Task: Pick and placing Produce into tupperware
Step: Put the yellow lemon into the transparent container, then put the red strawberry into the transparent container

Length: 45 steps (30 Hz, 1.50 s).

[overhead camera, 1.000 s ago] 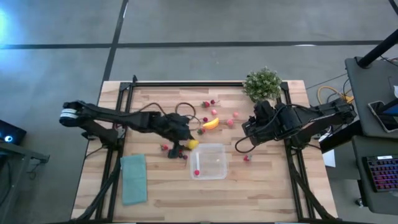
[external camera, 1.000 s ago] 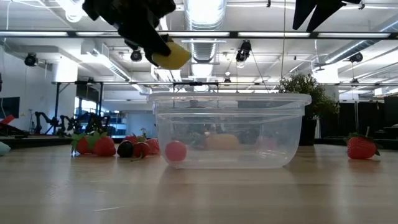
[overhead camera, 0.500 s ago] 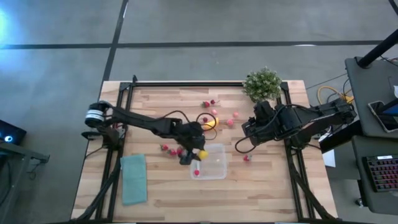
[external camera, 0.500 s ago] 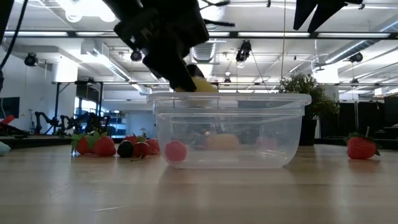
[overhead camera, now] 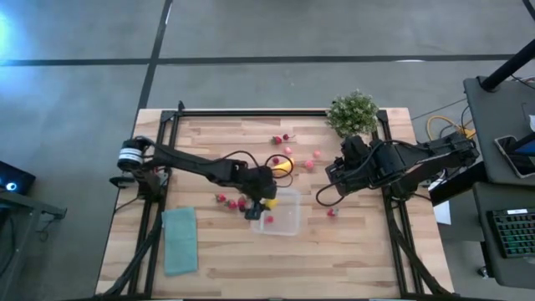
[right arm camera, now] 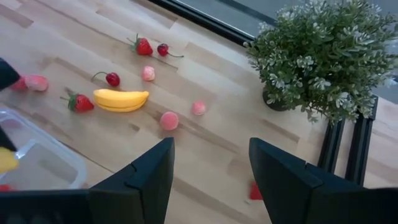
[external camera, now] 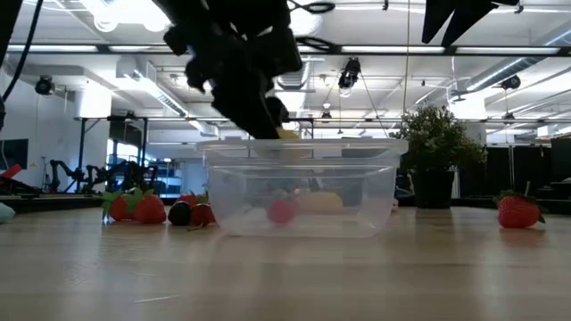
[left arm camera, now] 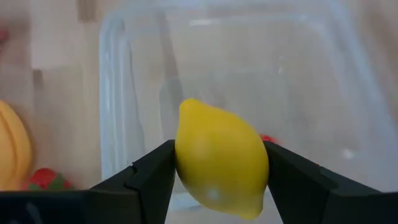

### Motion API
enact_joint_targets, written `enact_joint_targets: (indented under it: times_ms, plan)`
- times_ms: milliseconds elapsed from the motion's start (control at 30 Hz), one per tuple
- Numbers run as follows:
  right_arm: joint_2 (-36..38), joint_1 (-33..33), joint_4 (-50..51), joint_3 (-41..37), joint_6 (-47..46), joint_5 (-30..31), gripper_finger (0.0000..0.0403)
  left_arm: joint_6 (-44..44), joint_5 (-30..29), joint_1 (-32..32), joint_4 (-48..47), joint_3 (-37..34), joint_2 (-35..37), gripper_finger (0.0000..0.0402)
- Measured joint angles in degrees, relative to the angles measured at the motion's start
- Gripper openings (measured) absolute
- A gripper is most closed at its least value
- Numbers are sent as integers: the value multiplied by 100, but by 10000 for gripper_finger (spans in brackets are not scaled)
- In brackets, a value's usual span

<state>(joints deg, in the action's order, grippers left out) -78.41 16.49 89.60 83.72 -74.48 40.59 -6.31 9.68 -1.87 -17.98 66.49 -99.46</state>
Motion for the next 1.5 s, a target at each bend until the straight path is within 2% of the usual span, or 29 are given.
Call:
enact_joint_targets:
  times_ms: [233, 467, 800, 933, 1000, 1067, 1167, 1300, 1500]
  plan:
    - [0, 0, 17, -4, 17, 3, 201, 28, -2, -2, -154, 29, 181, 215]
    - [0, 0, 15, -4, -21, 1, 201, 450, 8, -8, -196, -21, 120, 220]
    - [0, 0, -2, -7, -50, -10, 201, 594, -127, -10, -252, -8, 130, 297]
    - [-4, 0, 36, -17, 170, -12, 201, 361, -637, -43, -780, -8, 488, 307]
    - [-4, -2, 38, -22, 508, -33, 201, 253, -1036, -56, -1108, -22, 768, 305]
    - [-4, -2, 42, -13, 381, -90, 201, 270, -1142, -54, -1386, -43, 1047, 297]
    - [-4, -2, 30, 2, 122, -525, 201, 502, -1159, -49, -1531, -54, 1473, 284]
    - [-4, 40, 13, -177, 709, -1640, 201, 889, -1181, -50, -1547, -248, 2024, 270]
    - [44, 151, -312, -1155, 1026, -2595, 201, 1550, -1227, -50, -1562, -914, 2900, 262]
